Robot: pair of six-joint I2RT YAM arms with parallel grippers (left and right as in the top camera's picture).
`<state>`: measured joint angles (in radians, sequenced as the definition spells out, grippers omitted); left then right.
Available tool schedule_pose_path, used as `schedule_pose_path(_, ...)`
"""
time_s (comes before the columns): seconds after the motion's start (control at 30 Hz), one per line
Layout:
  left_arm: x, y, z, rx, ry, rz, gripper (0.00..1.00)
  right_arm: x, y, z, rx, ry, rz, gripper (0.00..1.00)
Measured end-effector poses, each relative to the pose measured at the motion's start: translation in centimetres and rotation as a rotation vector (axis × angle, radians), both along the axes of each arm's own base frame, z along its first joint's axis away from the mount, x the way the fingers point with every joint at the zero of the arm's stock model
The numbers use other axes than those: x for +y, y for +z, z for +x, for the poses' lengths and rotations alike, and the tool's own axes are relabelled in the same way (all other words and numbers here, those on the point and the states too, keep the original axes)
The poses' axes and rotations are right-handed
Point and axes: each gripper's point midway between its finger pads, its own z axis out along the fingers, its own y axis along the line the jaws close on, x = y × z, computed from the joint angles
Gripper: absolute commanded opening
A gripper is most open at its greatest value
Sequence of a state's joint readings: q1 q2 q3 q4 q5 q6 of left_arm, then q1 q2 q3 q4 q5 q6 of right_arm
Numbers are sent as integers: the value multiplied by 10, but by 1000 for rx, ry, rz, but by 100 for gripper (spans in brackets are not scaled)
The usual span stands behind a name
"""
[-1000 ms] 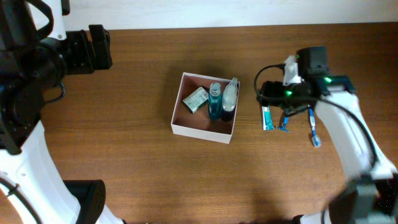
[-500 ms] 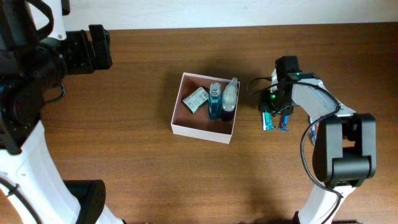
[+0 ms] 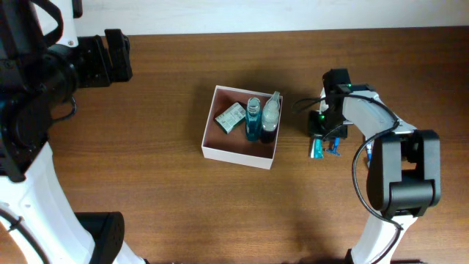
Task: Pack container
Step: 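Grasp the Colgate toothpaste tube with the right gripper, then place the toothpaste tube into the box and release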
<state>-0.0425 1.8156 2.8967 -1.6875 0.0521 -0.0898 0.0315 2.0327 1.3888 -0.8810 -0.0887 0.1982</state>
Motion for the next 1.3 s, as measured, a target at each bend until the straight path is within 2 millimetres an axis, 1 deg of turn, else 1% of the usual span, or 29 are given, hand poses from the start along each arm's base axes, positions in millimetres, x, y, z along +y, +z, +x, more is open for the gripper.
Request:
schedule_pose_path(0.1,0,0,0,0,0,0,99,-3,7,-5,33,-2,-15,4)
schedule_pose_path(0.17,0,0,0,0,0,0,99,-4,22,-4,39,-2,-22,4)
schedule_pose_path(0.2,0,0,0,0,0,0,99,-4,32,-3,36,-1,-23,4)
schedule_pose_path(0.23,0,0,0,0,0,0,99,-4,44,-1,24,-1,-23,4)
schedule_pose_path(0.27,0,0,0,0,0,0,99,-3,61,4,-2,0,-22,4)
schedule_pose_path(0.3,0,0,0,0,0,0,99,-1,83,6,-30,4,-24,4)
schedule_pose_path(0.37,0,0,0,0,0,0,99,5,118,4,-62,21,-22,4)
schedule_pose_path(0.4,0,0,0,0,0,0,99,16,149,3,-119,50,-14,4)
schedule_pose_path(0.43,0,0,0,0,0,0,99,23,161,2,-147,64,-7,4)
schedule_pose_path(0.47,0,0,0,0,0,0,99,36,183,0,-197,103,3,4)
schedule_pose_path(0.5,0,0,0,0,0,0,99,51,200,-2,-247,151,16,4)
schedule_pose_path(0.53,0,0,0,0,0,0,99,75,222,-7,-316,230,37,4)
schedule_pose_path(0.57,0,0,0,0,0,0,99,98,238,-13,-373,310,56,4)
schedule_pose_path(0.6,0,0,0,0,0,0,99,117,248,-21,-410,380,70,4)
schedule_pose_path(0.63,0,0,0,0,0,0,99,141,258,-31,-446,474,82,4)
schedule_pose_path(0.67,0,0,0,0,0,0,99,160,263,-42,-465,555,89,4)
schedule_pose_path(0.7,0,0,0,0,0,0,99,178,263,-52,-473,640,85,4)
schedule_pose_path(0.73,0,0,0,0,0,0,99,190,260,-59,-472,703,68,4)
schedule_pose_path(0.77,0,0,0,0,0,0,99,196,257,-62,-470,741,50,4)
schedule_pose_path(0.83,0,0,0,0,0,0,99,210,242,-64,-449,836,-16,4)
schedule_pose_path(0.9,0,0,0,0,0,0,99,217,223,-61,-417,906,-71,4)
schedule_pose_path(0.97,0,0,0,0,0,0,100,221,200,-54,-373,980,-123,4)
schedule_pose_path(1.03,0,0,0,0,0,0,100,222,182,-48,-334,1042,-160,4)
schedule_pose_path(1.1,0,0,0,0,0,0,99,222,158,-42,-282,1133,-201,4)
schedule_pose_path(1.13,0,0,0,0,0,0,99,223,152,-41,-270,1159,-209,5)
schedule_pose_path(1.17,0,0,0,0,0,0,99,223,145,-38,-258,1187,-222,11)
schedule_pose_path(1.2,0,0,0,0,0,0,99,223,138,-36,-248,1213,-235,25)
schedule_pose_path(1.23,0,0,0,0,0,0,99,223,132,-34,-237,1235,-247,35)
schedule_pose_path(1.3,0,0,0,0,0,0,99,223,126,-31,-226,1262,-264,47)
